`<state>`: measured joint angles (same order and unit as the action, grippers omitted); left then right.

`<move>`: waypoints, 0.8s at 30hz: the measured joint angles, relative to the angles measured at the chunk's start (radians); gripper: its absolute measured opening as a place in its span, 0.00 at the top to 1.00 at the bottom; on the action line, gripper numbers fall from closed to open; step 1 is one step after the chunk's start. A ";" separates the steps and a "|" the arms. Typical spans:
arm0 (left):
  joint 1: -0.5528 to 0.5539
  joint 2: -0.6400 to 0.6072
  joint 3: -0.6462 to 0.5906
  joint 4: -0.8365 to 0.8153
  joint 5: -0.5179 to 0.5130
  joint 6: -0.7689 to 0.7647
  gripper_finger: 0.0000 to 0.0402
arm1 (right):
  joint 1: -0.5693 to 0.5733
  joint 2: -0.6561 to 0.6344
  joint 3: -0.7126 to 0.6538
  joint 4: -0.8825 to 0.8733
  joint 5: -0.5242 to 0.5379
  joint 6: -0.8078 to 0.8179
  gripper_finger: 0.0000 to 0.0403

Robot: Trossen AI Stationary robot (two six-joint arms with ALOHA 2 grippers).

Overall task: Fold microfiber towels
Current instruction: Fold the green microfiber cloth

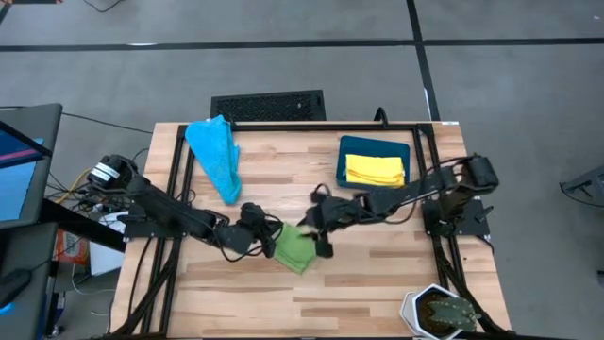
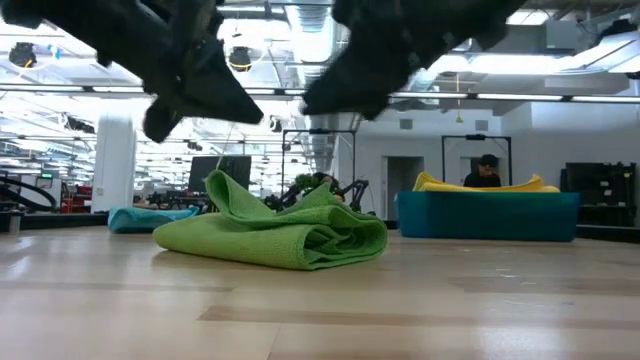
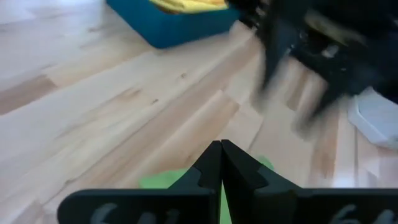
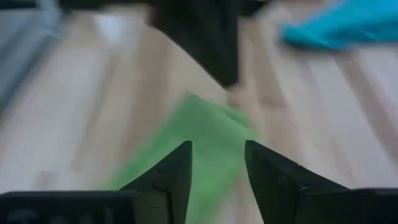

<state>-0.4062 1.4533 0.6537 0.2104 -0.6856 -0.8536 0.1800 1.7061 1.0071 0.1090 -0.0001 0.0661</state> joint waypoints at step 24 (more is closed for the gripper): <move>-0.011 0.231 0.036 -0.045 0.327 -0.105 1.00 | 0.163 0.325 -0.053 0.301 0.115 0.285 0.73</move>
<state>-0.4170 1.6840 0.6895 0.1655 -0.3582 -0.9589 0.3435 2.0315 0.9537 0.4104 0.1148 0.3513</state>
